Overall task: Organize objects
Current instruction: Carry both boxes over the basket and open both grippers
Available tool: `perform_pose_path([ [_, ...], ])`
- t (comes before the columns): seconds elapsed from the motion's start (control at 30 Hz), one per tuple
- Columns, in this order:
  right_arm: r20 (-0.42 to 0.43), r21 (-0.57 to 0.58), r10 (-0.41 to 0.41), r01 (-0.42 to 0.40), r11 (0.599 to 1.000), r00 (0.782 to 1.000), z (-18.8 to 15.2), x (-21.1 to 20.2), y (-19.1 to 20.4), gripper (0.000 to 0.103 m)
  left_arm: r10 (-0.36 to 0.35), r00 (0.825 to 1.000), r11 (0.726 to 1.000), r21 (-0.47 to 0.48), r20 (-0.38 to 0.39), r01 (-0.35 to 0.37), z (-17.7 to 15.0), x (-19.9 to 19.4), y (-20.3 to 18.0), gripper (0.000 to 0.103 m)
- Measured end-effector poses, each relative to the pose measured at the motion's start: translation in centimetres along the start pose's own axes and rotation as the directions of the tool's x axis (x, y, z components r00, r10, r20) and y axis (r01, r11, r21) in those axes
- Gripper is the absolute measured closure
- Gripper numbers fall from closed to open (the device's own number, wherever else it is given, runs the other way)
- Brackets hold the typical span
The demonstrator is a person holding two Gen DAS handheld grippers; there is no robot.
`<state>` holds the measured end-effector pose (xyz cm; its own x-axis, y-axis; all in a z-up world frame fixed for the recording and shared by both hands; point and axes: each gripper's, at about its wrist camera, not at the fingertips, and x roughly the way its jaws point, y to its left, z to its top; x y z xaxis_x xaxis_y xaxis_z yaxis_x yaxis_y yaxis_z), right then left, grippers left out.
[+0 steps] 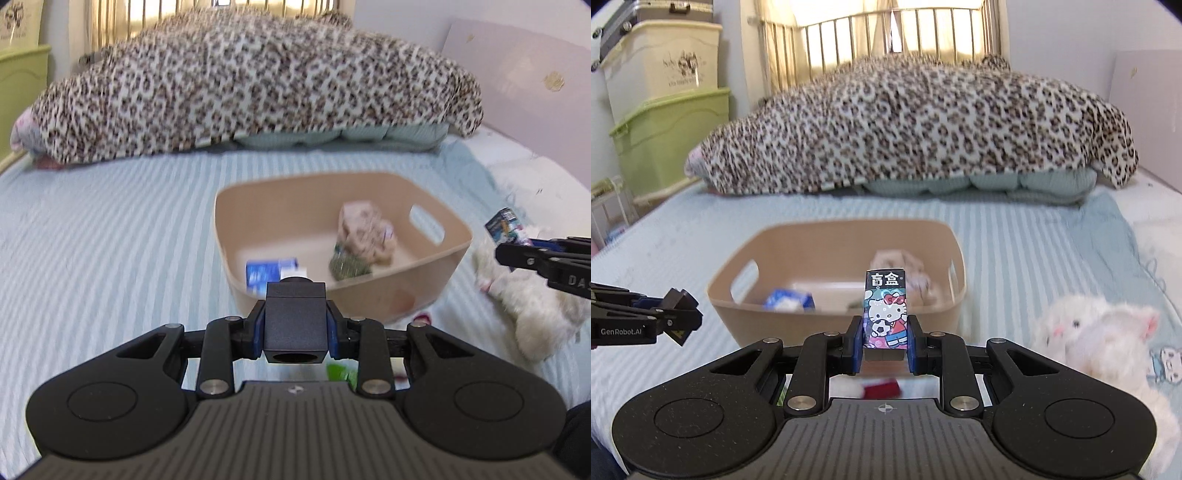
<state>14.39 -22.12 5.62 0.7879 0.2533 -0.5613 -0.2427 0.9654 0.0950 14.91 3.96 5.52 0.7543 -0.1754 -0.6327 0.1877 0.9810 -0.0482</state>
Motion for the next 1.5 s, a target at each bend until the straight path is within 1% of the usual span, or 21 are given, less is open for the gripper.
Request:
perform_pose_path([
  [0.13, 0.042, 0.006, 0.009, -0.009, 1.000, 0.999, 1.7, 0.2, 0.3, 0.082, 0.007, 0.999, 1.000, 0.010, 0.037, -0.008, 2.0, -0.1, -0.4, 0.069],
  [0.3, 0.076, 0.014, 0.011, -0.012, 1.000, 0.997, 4.0, 1.6, 0.5, 0.082, 0.037, 0.998, 0.999, 0.005, 0.059, -0.037, 4.2, 1.7, -1.0, 0.069],
  [0.43, 0.087, 0.023, -0.006, 0.004, 1.000, 0.996, 5.6, 3.6, 0.6, 0.082, 0.062, 0.997, 0.998, -0.016, 0.039, -0.062, 5.4, 4.5, -1.1, 0.069],
  [0.5, 0.084, 0.028, -0.017, 0.015, 1.000, 0.996, 6.1, 4.7, 0.7, 0.082, 0.059, 0.998, 0.998, -0.023, 0.016, -0.058, 5.7, 6.1, -1.2, 0.069],
  [0.57, 0.072, 0.036, -0.025, 0.022, 0.999, 0.997, 6.3, 6.0, 0.7, 0.082, 0.032, 0.999, 0.998, -0.057, -0.020, -0.033, 5.9, 7.6, -1.0, 0.069],
  [0.6, 0.065, 0.037, -0.031, 0.028, 0.999, 0.997, 6.4, 6.6, 0.7, 0.082, 0.034, 0.999, 0.997, -0.067, -0.035, -0.036, 5.9, 8.4, -1.0, 0.069],
  [0.7, 0.043, 0.040, -0.040, 0.038, 0.998, 0.998, 6.0, 8.3, 0.7, 0.082, 0.080, 0.995, 0.995, -0.057, -0.067, -0.083, 5.2, 10.6, -1.3, 0.069],
  [0.87, -0.031, 0.039, -0.059, 0.060, 0.997, 0.998, 4.8, 11.4, 0.5, 0.082, 0.119, 0.981, 0.990, -0.051, -0.152, -0.128, 3.4, 13.5, -1.0, 0.069],
  [1.03, -0.105, 0.008, -0.079, 0.081, 0.997, 0.991, 3.6, 13.5, 0.6, 0.082, 0.133, 0.976, 0.991, -0.003, -0.173, -0.136, 2.7, 14.3, -1.4, 0.069],
  [1.13, -0.136, 0.016, -0.077, 0.080, 0.997, 0.988, 3.0, 13.9, 0.5, 0.082, 0.118, 0.978, 0.992, -0.019, -0.175, -0.123, 2.8, 13.9, -1.2, 0.069],
  [1.2, -0.138, 0.027, -0.071, 0.075, 0.997, 0.988, 2.9, 13.6, 0.4, 0.069, 0.113, 0.981, 0.992, -0.036, -0.155, -0.120, 3.1, 13.1, -1.1, 0.067],
  [1.23, -0.131, 0.029, -0.072, 0.077, 0.997, 0.989, 2.9, 13.2, 0.3, 0.067, 0.112, 0.983, 0.992, -0.040, -0.148, -0.119, 3.2, 12.8, -1.0, 0.064],
  [1.27, -0.119, 0.029, -0.073, 0.077, 0.997, 0.990, 2.9, 12.8, 0.3, 0.060, 0.116, 0.983, 0.991, -0.042, -0.142, -0.124, 3.4, 12.5, -0.8, 0.052],
  [1.3, -0.106, 0.027, -0.077, 0.080, 0.996, 0.991, 3.0, 12.2, 0.3, 0.050, 0.124, 0.984, 0.990, -0.045, -0.130, -0.131, 3.6, 12.1, -0.7, 0.039],
  [1.33, -0.094, 0.026, -0.078, 0.080, 0.996, 0.993, 3.0, 11.7, 0.3, 0.045, 0.130, 0.985, 0.989, -0.051, -0.113, -0.137, 3.7, 11.4, -0.6, 0.035],
  [1.37, -0.081, 0.023, -0.077, 0.079, 0.997, 0.994, 3.1, 11.1, 0.3, 0.040, 0.130, 0.987, 0.989, -0.057, -0.099, -0.136, 3.7, 10.8, -0.4, 0.031],
  [1.43, -0.062, 0.009, -0.072, 0.072, 0.997, 0.995, 3.4, 9.9, 0.2, 0.036, 0.122, 0.989, 0.990, -0.059, -0.087, -0.127, 3.8, 9.9, -0.2, 0.031],
  [1.5, -0.049, -0.008, -0.067, 0.067, 0.998, 0.997, 3.5, 8.7, 0.3, 0.027, 0.121, 0.990, 0.991, -0.054, -0.078, -0.126, 3.7, 8.9, -0.1, 0.028],
])
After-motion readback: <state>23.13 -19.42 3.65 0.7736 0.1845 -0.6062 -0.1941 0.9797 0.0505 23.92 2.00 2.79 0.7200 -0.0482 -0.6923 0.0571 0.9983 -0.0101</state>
